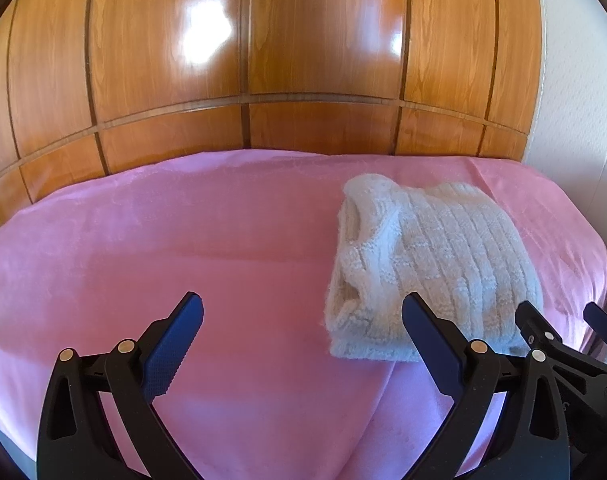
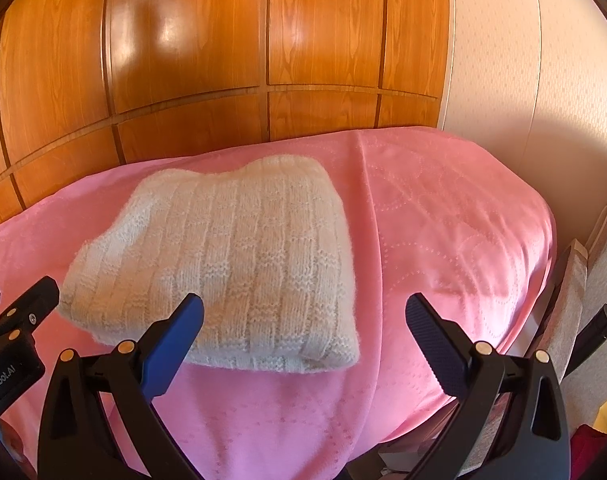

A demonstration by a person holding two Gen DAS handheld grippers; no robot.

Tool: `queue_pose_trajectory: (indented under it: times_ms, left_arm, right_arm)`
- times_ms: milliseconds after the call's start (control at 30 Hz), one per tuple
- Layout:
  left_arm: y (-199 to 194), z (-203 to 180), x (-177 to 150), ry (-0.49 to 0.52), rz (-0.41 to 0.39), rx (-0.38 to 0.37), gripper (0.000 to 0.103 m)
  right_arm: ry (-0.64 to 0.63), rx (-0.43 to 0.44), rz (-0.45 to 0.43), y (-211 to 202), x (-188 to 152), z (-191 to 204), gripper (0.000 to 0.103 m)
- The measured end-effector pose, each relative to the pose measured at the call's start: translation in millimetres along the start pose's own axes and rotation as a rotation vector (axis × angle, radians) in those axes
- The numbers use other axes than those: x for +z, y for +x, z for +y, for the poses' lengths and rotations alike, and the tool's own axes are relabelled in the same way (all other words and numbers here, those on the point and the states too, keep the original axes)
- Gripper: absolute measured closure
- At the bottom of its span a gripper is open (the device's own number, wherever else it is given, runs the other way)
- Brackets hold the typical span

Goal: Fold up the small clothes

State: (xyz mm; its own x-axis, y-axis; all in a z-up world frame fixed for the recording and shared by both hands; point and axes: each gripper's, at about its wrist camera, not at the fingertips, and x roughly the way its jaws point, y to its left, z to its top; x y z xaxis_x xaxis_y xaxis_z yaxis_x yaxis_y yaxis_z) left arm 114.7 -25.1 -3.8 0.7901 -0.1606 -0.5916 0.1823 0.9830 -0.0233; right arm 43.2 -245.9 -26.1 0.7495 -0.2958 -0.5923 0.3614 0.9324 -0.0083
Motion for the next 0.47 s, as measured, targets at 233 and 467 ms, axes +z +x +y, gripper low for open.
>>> queue_pose_trajectory:
  times_ms: [233, 467]
  left_arm:
    - [2, 6, 2, -0.029, -0.001, 0.009, 0.004]
    - [10, 9, -1, -0.047, 0.036, 0.027, 0.004]
  right_arm:
    - [0.007, 0.01, 0.013, 3, -1, 0, 0.002]
    - [0.006, 0.014, 0.018, 4, -1, 1, 0.002]
